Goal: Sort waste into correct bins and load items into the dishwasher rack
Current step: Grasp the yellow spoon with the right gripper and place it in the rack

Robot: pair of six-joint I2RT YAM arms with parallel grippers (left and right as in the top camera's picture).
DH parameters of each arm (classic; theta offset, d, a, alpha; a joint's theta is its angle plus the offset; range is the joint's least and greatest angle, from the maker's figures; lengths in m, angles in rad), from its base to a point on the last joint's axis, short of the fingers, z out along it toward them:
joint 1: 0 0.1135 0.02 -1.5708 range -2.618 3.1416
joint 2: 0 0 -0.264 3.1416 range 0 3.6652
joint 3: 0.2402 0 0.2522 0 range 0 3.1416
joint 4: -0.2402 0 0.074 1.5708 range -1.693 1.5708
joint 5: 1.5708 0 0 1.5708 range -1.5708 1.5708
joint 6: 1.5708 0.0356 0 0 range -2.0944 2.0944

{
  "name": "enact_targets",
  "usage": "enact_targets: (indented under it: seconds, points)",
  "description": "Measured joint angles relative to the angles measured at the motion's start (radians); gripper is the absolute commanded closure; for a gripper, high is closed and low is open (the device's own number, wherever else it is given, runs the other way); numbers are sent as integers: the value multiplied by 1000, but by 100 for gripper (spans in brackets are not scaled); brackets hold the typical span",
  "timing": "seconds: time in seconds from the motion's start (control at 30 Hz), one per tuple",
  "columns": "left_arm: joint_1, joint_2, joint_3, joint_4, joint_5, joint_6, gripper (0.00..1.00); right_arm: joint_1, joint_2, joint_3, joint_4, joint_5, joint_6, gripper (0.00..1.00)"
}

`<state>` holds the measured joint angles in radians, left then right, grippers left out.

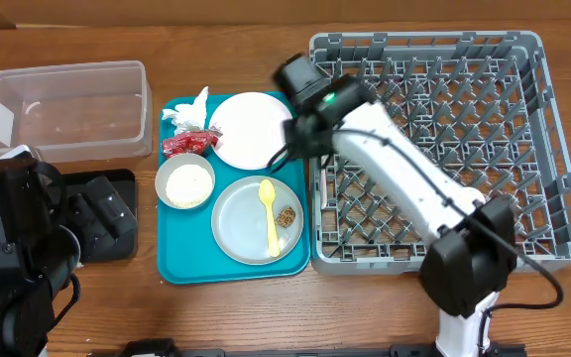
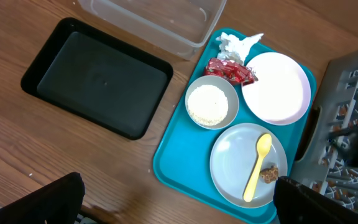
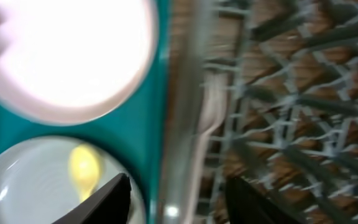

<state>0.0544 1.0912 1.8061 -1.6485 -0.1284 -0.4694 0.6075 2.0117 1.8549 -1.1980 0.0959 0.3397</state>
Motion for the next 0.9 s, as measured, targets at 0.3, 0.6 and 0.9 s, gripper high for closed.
enact_targets:
  seconds: [0.3,0.6,0.9]
  points:
    - [0,0,0,0,0,0,0,262,12,-157,167,-47,115,50]
    - [0,0,0,0,0,0,0,245,77,-222,234,-75,198,55]
    - [0,0,0,0,0,0,0,225,79,-367,354,-79,262,58]
